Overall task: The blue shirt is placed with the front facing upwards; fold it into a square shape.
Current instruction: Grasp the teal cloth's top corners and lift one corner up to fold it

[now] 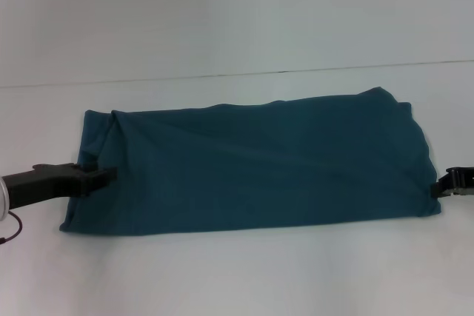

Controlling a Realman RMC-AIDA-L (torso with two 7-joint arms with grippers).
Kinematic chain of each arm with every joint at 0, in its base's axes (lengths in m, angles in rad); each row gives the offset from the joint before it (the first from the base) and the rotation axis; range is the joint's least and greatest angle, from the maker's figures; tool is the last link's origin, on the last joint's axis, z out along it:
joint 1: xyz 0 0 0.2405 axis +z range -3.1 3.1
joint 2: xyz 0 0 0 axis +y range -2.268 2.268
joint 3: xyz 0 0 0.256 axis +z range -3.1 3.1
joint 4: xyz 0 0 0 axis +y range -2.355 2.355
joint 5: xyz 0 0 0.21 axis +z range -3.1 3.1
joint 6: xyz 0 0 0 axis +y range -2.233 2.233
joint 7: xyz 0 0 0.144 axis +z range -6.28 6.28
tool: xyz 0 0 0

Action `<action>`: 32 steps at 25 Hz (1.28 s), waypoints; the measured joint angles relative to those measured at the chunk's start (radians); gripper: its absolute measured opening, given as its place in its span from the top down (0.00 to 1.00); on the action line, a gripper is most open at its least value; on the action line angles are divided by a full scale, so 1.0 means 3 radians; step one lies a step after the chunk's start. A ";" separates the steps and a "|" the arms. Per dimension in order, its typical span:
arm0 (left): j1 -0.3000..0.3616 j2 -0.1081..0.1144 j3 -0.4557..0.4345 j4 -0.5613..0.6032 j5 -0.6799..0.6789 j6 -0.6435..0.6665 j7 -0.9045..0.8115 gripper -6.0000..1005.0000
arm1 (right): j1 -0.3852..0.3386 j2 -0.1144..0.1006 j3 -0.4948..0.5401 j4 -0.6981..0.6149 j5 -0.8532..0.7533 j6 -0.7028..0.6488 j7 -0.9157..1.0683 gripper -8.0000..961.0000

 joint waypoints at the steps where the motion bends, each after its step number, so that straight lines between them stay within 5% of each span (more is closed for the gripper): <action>1: 0.0000 0.0000 0.0000 0.0000 0.0000 0.0000 0.0003 0.60 | -0.0001 0.0000 0.0001 0.0000 0.0000 0.0007 0.0000 0.85; 8: 0.0001 -0.0002 0.0000 0.0000 -0.0001 0.0000 0.0016 0.60 | -0.0009 0.0002 0.0020 -0.0002 0.0000 0.0030 -0.0001 0.98; 27: -0.0008 -0.0005 0.0000 0.0000 -0.0004 0.0000 0.0019 0.60 | -0.0146 -0.0027 0.0125 -0.0131 0.0167 -0.0122 -0.0114 0.99; 32: -0.0018 -0.0005 0.0000 0.0000 -0.0004 0.0000 0.0018 0.60 | -0.0151 0.0012 0.0142 -0.0131 0.0172 -0.0039 -0.0182 0.99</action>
